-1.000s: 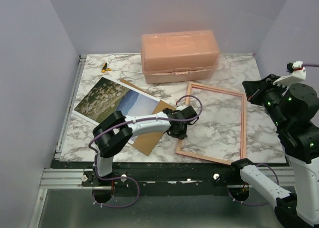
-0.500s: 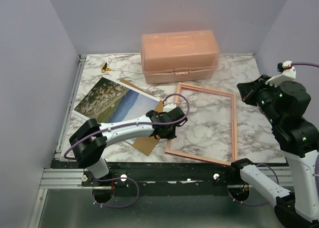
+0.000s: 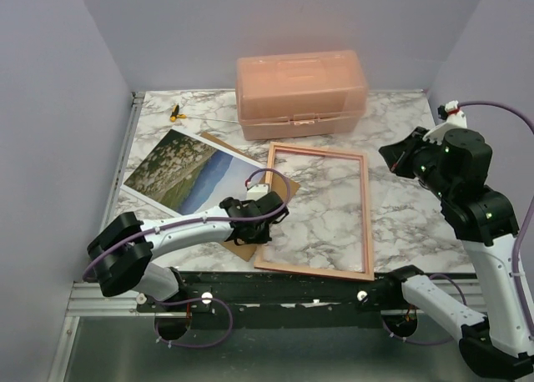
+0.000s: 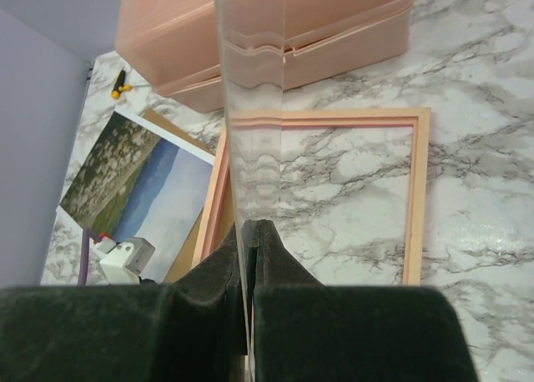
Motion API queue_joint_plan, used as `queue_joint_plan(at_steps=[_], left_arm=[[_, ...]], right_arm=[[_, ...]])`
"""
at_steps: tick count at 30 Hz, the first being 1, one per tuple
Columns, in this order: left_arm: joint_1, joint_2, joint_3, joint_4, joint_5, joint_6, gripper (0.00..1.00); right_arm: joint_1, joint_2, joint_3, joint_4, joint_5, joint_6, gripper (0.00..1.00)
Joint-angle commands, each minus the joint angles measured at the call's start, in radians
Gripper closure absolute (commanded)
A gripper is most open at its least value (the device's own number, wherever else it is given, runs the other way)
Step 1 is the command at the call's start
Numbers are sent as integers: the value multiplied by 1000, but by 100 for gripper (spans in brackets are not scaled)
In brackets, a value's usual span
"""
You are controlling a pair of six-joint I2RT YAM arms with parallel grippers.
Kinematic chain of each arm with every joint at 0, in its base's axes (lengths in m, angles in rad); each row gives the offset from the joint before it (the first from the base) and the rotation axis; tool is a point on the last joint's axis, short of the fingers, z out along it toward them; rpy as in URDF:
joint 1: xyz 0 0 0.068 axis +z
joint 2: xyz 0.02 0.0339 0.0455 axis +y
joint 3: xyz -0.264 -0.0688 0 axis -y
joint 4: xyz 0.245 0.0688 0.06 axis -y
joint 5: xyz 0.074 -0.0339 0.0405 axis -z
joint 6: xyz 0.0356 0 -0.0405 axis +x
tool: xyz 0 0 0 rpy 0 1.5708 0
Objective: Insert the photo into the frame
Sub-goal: Move the photo frame to the center of the board.
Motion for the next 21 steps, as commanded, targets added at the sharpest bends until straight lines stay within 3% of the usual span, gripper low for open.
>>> queue_joint_plan(at_steps=[1, 7, 8, 10, 12, 14, 21], left_arm=[[10, -47, -56, -2, -17, -52, 100], [13, -53, -117, 23, -8, -68, 100], [13, -53, -117, 26, -5, -64, 96], [17, -56, -121, 39, 7, -50, 67], [26, -60, -126, 57, 20, -37, 47], [41, -62, -126, 77, 37, -19, 36], [102, -113, -168, 165, 97, 34, 34]], right_arm=[[3, 25, -18, 43, -96, 12, 99], [3, 59, -56, 63, -200, 28, 99], [4, 63, -62, 67, -217, 29, 99], [3, 72, -77, 76, -243, 34, 100], [3, 81, -91, 79, -263, 34, 99], [3, 91, -102, 86, -279, 33, 99], [3, 140, -123, 84, -342, 16, 99]])
